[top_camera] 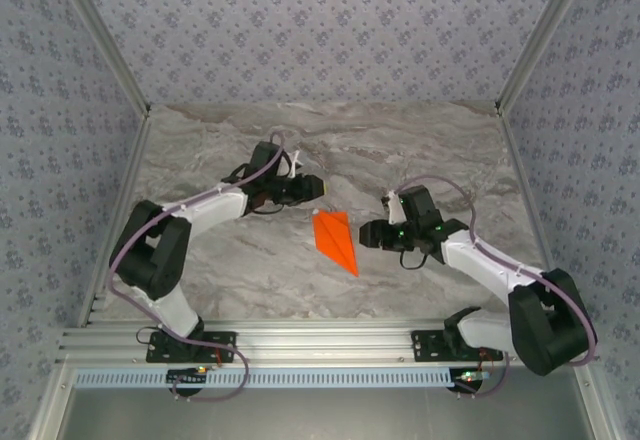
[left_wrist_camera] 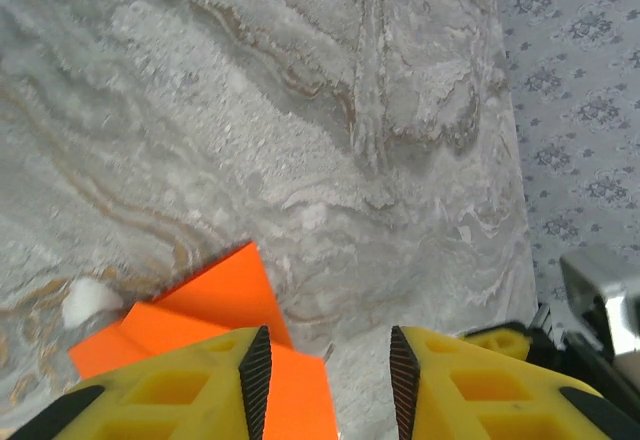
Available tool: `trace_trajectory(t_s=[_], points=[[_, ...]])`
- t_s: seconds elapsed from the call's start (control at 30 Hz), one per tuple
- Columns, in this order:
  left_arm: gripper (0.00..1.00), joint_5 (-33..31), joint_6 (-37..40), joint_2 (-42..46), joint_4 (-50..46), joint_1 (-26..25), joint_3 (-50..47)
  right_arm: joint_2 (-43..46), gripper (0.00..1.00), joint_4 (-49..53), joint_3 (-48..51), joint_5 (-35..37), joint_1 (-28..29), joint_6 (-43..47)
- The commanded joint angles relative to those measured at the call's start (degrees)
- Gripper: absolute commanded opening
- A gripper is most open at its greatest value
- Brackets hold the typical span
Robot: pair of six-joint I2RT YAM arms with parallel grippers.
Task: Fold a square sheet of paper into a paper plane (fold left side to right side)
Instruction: Fourth fold the wing at the center of the table, then turn over the paper at the center of the table.
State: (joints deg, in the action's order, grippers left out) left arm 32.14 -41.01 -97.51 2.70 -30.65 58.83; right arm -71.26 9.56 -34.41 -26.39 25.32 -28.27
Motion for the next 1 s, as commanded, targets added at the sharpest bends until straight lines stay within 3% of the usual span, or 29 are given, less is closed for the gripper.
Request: trace_trajectory(t_s=[0.0, 0.37, 0.53, 0.77, 0.97], points=[[0.39, 1.37, -2.70, -1.71, 2.33, -0.34, -4.53, -3.24, 0.57, -8.13, -1.00, -4.55, -0.42, 4.16], [0.42, 2.30, -6.58, -7.43, 8.40, -2.79, -6.03, -20.13, 0.53, -9.14, -9.37, -5.69, -0.62, 7.97], [0.48, 2.21, -7.60, -8.66, 9.15, -3.06, -5.76, -24.06, 0.44, -10.62, -10.40, -8.55, -0.62, 7.64], [0.50, 1.87, -7.68, -8.88, 8.38, -3.34, -5.41, -24.55, 0.20, -9.29, -10.59, -7.81, -0.94, 8.28], [0.51, 1.97, -7.85, -10.31, 8.25, -4.43, -3.86, -24.25, 0.16, -8.52, -10.45, -7.18, -1.56, 8.21]])
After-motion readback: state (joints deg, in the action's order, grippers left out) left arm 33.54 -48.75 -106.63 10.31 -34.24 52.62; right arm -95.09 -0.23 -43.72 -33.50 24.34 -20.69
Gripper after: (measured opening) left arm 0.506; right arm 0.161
